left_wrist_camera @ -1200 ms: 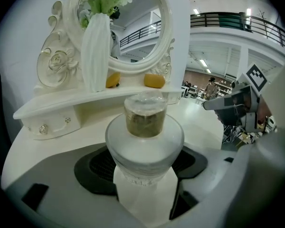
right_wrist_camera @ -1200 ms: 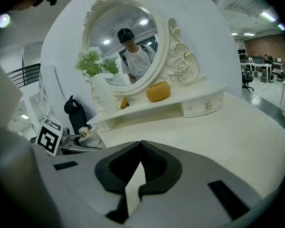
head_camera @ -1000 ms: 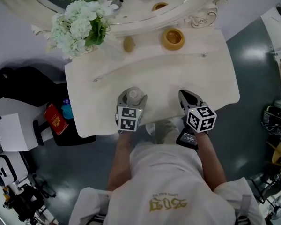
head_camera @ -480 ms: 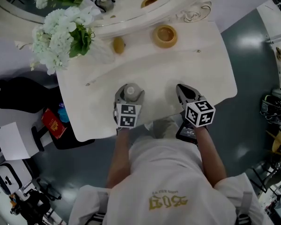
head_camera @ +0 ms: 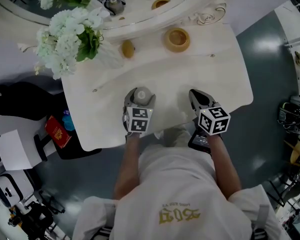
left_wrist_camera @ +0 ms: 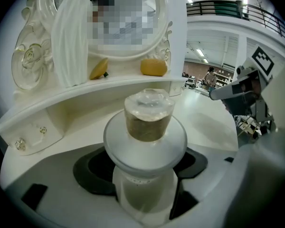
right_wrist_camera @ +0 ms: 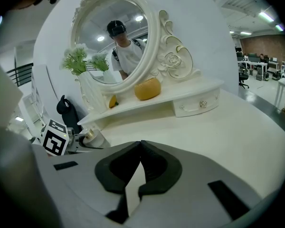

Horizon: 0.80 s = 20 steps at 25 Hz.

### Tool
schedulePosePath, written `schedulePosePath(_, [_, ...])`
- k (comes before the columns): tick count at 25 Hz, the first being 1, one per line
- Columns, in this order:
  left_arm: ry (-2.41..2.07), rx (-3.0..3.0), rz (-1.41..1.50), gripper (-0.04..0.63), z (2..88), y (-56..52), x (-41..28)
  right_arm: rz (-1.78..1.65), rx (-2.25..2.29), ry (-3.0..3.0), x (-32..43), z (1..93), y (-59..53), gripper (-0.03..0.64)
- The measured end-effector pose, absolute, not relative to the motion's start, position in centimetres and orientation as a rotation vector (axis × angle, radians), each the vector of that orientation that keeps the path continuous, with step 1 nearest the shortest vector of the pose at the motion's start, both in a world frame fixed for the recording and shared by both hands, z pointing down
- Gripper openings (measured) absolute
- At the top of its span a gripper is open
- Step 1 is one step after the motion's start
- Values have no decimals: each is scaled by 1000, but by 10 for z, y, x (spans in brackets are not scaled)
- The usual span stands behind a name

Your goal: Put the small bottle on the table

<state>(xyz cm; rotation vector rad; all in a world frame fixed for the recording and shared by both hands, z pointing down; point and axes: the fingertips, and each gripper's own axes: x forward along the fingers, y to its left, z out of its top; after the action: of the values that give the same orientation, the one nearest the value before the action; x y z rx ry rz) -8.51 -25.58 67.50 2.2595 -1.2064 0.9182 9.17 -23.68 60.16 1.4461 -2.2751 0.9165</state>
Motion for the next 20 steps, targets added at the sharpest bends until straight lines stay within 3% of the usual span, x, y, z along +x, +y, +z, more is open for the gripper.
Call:
schedulePosePath(15, [-1276,2143,863,383,669,-236,-96,840,1479,-2346,90,567,-213,14])
schedulePosePath(20, [-1324,2158,801,353,648,-222,-104,809,1484,-2387,84,553,-198,13])
